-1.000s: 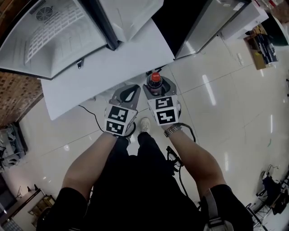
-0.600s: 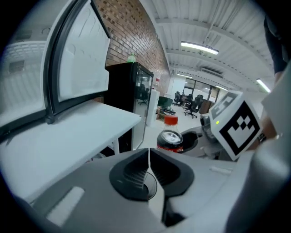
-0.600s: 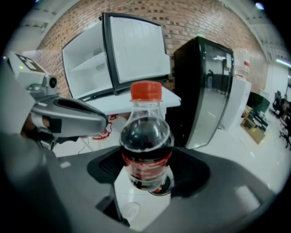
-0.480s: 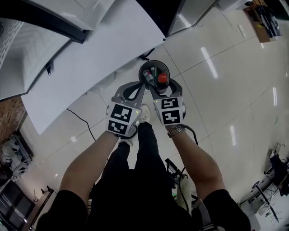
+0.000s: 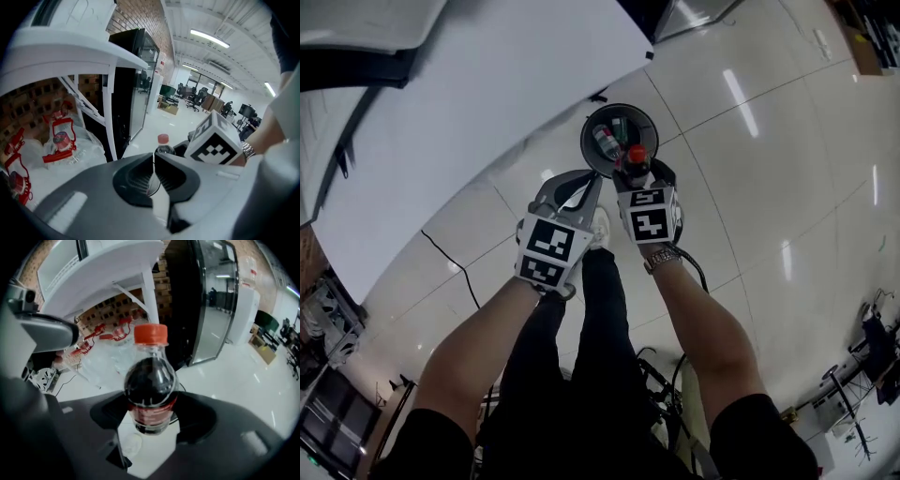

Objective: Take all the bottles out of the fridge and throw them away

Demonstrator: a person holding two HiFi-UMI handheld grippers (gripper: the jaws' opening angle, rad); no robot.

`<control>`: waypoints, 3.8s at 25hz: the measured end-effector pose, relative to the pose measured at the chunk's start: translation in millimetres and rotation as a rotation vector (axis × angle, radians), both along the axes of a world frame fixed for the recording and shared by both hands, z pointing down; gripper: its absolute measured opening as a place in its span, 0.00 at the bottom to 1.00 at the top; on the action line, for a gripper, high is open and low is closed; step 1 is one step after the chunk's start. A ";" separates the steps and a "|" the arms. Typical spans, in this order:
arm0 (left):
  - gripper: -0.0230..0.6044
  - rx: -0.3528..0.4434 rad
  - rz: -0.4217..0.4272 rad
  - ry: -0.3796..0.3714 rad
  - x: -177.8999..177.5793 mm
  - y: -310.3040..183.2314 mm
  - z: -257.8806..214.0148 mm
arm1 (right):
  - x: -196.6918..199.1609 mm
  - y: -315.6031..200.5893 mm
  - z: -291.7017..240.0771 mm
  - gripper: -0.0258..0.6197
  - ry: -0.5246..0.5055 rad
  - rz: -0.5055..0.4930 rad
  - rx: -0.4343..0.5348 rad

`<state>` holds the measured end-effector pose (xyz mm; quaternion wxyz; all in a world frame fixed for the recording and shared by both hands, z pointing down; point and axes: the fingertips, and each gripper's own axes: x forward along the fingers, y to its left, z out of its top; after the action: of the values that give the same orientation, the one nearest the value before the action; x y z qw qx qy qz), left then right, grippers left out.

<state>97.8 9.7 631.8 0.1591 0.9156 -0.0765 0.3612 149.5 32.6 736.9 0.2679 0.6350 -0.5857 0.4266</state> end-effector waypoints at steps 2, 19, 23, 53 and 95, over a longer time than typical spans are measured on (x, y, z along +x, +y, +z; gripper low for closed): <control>0.06 -0.012 0.004 -0.016 -0.2 1.5 16.2 | -0.9 -0.9 21.3 0.52 -0.014 -0.001 -0.027; 0.06 -0.057 -0.020 -0.082 -22.1 -9.9 76.1 | 5.3 -11.5 136.0 0.52 -0.033 -0.034 -0.220; 0.06 -0.066 -0.031 -0.085 -26.0 -11.1 80.7 | 10.3 -9.9 141.7 0.52 -0.005 -0.021 -0.219; 0.06 0.049 -0.126 0.036 -61.5 -2.4 -76.9 | -35.3 -20.8 -74.5 0.46 0.004 -0.047 0.031; 0.06 0.522 -0.554 0.443 -390.2 -72.1 -446.3 | -368.0 -103.8 -563.3 0.21 0.184 -0.473 0.800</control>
<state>-292.4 -62.3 185.5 0.0257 0.9254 -0.3720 0.0681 -218.5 -71.2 173.7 0.1430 0.5727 -0.8064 0.0369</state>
